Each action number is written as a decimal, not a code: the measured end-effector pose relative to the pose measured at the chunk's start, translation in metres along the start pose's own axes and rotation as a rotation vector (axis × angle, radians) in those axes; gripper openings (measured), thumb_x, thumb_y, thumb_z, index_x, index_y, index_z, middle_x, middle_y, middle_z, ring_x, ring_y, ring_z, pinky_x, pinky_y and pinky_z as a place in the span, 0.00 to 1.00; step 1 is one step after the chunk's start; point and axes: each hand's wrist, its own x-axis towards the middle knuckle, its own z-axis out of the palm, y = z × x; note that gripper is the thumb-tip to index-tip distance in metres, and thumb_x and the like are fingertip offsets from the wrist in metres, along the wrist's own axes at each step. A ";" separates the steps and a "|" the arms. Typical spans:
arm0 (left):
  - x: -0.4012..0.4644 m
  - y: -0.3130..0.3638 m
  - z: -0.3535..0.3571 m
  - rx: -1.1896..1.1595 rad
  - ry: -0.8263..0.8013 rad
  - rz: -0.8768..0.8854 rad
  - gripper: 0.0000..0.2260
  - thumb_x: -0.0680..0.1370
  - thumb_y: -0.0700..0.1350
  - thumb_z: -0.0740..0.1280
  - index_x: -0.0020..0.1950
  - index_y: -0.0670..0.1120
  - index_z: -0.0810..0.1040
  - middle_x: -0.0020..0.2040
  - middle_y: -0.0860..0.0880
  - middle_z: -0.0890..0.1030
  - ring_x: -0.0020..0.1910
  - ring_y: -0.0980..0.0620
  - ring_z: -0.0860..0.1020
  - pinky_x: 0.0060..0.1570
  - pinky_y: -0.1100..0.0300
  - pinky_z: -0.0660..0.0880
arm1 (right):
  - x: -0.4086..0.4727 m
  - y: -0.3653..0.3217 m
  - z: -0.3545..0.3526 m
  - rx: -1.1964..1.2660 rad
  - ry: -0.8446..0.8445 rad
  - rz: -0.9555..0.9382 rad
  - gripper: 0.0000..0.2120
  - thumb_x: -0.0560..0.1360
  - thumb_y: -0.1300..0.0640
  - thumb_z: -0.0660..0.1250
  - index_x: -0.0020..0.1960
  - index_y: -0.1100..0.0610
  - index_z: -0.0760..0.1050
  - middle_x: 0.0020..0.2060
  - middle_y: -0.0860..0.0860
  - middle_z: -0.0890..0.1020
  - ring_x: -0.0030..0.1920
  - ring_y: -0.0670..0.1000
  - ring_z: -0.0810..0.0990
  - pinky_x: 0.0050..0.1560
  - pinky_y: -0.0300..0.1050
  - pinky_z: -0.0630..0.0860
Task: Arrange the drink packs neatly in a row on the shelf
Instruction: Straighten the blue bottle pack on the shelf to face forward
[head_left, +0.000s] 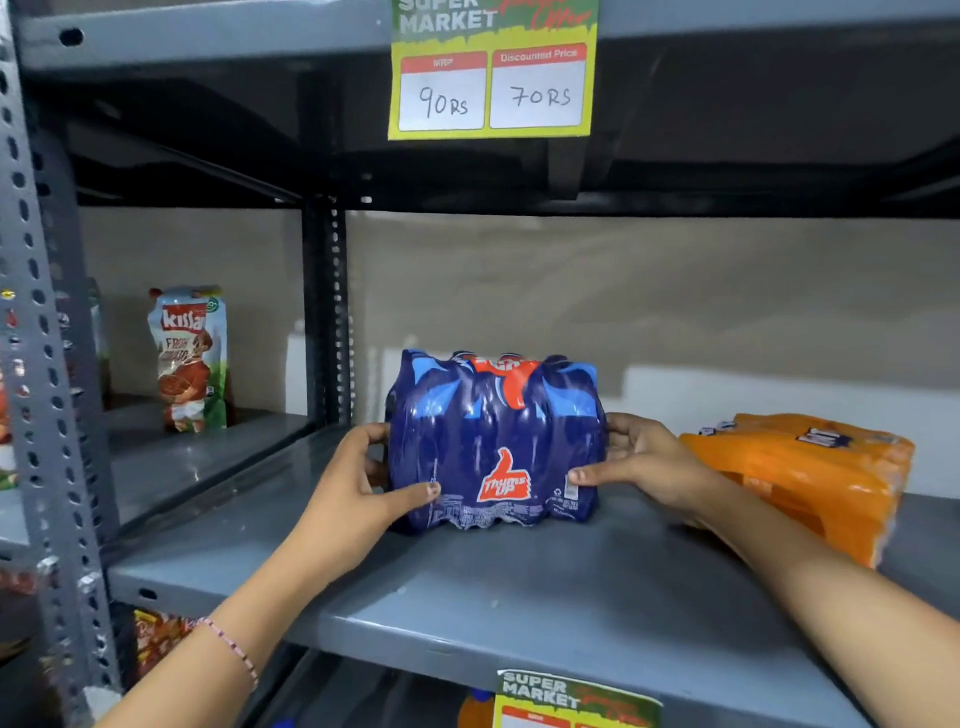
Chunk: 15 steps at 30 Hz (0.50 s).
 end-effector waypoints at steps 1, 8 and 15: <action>0.001 0.000 0.000 0.003 0.001 -0.007 0.28 0.70 0.39 0.80 0.65 0.50 0.72 0.54 0.46 0.84 0.46 0.55 0.86 0.41 0.64 0.81 | 0.000 0.001 0.000 -0.003 -0.003 -0.010 0.40 0.51 0.59 0.86 0.61 0.59 0.79 0.55 0.57 0.87 0.57 0.57 0.86 0.55 0.51 0.83; -0.001 0.001 0.000 0.144 0.232 -0.023 0.24 0.65 0.45 0.83 0.52 0.48 0.72 0.39 0.53 0.77 0.35 0.51 0.75 0.39 0.55 0.73 | 0.003 0.000 0.003 0.151 0.108 0.031 0.39 0.55 0.27 0.75 0.51 0.57 0.83 0.53 0.51 0.86 0.59 0.56 0.82 0.69 0.61 0.70; 0.000 0.001 0.000 0.035 0.009 -0.052 0.24 0.70 0.48 0.79 0.64 0.48 0.77 0.52 0.54 0.88 0.54 0.53 0.85 0.60 0.55 0.77 | -0.001 0.000 0.000 0.500 0.068 0.093 0.32 0.72 0.36 0.64 0.25 0.63 0.77 0.43 0.67 0.79 0.44 0.64 0.75 0.50 0.53 0.72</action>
